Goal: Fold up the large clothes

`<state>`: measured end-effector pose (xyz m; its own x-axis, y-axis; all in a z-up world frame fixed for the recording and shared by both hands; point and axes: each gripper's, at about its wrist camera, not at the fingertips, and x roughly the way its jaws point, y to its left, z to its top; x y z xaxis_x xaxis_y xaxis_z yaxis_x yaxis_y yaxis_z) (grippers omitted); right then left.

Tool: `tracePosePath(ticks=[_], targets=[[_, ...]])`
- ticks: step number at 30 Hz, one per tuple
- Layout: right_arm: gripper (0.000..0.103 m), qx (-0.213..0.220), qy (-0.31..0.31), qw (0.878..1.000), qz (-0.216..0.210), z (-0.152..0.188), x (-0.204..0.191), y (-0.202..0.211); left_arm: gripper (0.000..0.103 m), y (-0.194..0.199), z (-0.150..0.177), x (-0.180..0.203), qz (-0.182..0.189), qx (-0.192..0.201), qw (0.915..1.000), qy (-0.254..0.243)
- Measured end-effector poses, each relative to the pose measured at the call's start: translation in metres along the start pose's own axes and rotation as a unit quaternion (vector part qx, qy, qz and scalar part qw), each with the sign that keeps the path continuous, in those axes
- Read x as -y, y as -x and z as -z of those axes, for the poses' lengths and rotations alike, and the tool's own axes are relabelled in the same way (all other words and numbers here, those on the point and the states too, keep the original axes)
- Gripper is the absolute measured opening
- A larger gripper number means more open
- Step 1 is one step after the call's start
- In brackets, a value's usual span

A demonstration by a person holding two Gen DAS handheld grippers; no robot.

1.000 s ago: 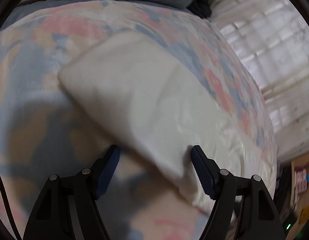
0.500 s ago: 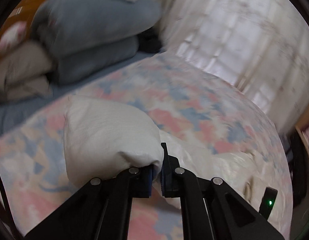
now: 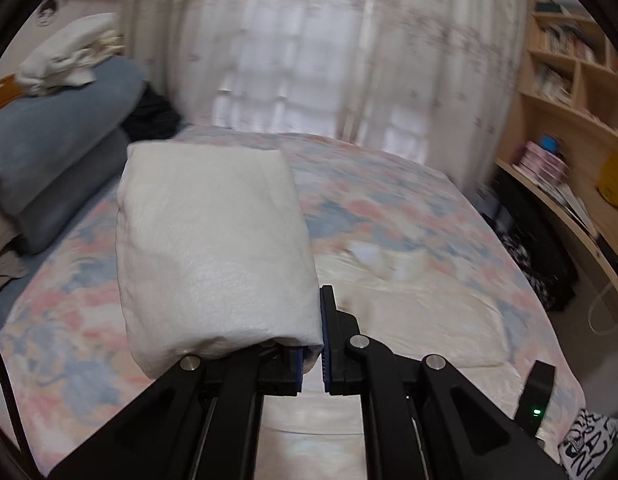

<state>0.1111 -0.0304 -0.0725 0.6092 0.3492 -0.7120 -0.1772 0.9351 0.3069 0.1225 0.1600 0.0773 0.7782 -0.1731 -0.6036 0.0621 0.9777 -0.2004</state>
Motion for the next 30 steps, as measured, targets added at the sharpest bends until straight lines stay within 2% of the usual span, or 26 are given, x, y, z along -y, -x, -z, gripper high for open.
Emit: tracePosePath(ticks=[4,8,10,12,14,16,20,23,30], targets=[[0.031,0.023,-0.033,0.998,0.046,0.005,0.051,0.032,0.004,-0.045,0.028,0.063,0.026,-0.043,0.9985,-0.022],[0.031,0.029,-0.07,0.994,0.076,0.014,0.098,0.05,0.009,-0.104,0.07,0.12,0.005,-0.097,0.9928,-0.07],[0.031,0.027,-0.091,0.992,0.088,0.02,0.122,0.054,0.02,-0.128,0.09,0.138,-0.012,-0.13,0.9871,-0.093],[0.032,0.02,-0.11,0.989,0.093,0.026,0.14,0.054,0.053,-0.146,0.11,0.146,-0.015,-0.16,0.9816,-0.103],[0.039,0.011,-0.126,0.988,0.091,0.031,0.152,0.05,0.073,-0.152,0.126,0.149,-0.024,-0.171,0.979,-0.108],[0.046,0.005,-0.142,0.986,0.083,0.034,0.163,0.046,0.075,-0.148,0.135,0.148,-0.028,-0.164,0.9795,-0.113],[0.048,-0.004,-0.156,0.986,0.061,0.04,0.171,0.038,0.075,-0.139,0.147,0.131,-0.049,-0.157,0.9793,-0.118],[0.048,-0.013,-0.161,0.986,0.038,0.04,0.168,0.028,0.075,-0.127,0.152,0.108,-0.062,-0.155,0.98,-0.108],[0.053,-0.026,-0.153,0.988,0.019,0.039,0.151,0.015,0.075,-0.106,0.16,0.059,-0.089,-0.149,0.9827,-0.065]])
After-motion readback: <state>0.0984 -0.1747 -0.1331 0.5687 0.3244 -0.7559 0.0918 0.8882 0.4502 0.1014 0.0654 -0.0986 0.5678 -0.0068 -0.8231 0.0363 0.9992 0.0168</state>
